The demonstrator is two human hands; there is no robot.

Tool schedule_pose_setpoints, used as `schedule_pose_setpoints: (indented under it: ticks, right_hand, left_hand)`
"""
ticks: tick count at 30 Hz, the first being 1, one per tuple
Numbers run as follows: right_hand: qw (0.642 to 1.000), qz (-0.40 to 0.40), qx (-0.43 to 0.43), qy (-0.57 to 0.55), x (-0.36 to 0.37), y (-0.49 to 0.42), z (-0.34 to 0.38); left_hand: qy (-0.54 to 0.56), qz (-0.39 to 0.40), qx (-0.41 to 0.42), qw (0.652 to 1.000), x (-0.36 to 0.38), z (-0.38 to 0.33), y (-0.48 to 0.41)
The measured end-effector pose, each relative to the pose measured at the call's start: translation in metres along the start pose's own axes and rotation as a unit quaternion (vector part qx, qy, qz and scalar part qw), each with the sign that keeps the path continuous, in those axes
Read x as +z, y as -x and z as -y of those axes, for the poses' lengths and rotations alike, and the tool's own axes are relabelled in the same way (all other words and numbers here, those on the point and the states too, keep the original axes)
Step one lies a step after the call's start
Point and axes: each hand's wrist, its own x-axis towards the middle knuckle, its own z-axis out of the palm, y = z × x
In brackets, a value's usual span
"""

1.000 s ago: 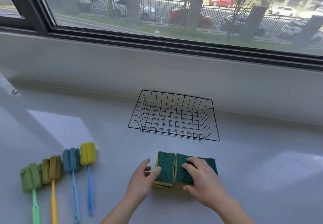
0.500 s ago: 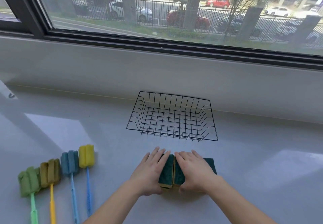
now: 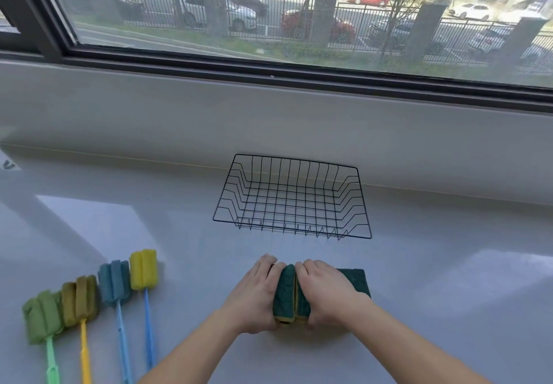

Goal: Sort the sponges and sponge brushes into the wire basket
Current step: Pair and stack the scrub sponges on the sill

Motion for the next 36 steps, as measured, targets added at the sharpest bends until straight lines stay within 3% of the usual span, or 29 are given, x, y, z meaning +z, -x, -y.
schedule_pose_setpoints:
  ticks: [6, 16, 25, 36]
  right_hand:
    - [1.000, 0.008, 0.000, 0.023, 0.002, -0.007, 0.004]
    - [0.999, -0.011, -0.017, 0.025, 0.004, -0.006, 0.009]
    - [0.994, -0.069, -0.040, -0.077, -0.015, -0.003, 0.009]
    - [0.992, -0.095, -0.038, -0.077, -0.030, 0.000, 0.006]
  left_hand:
    - [0.072, 0.013, -0.015, 0.997, 0.002, 0.002, 0.001]
    - [0.139, -0.064, -0.084, 0.985, -0.004, 0.009, 0.025]
    - [0.131, -0.118, -0.111, 0.978, -0.024, 0.014, 0.054]
    - [0.101, -0.132, -0.090, 0.982, -0.057, 0.010, 0.046]
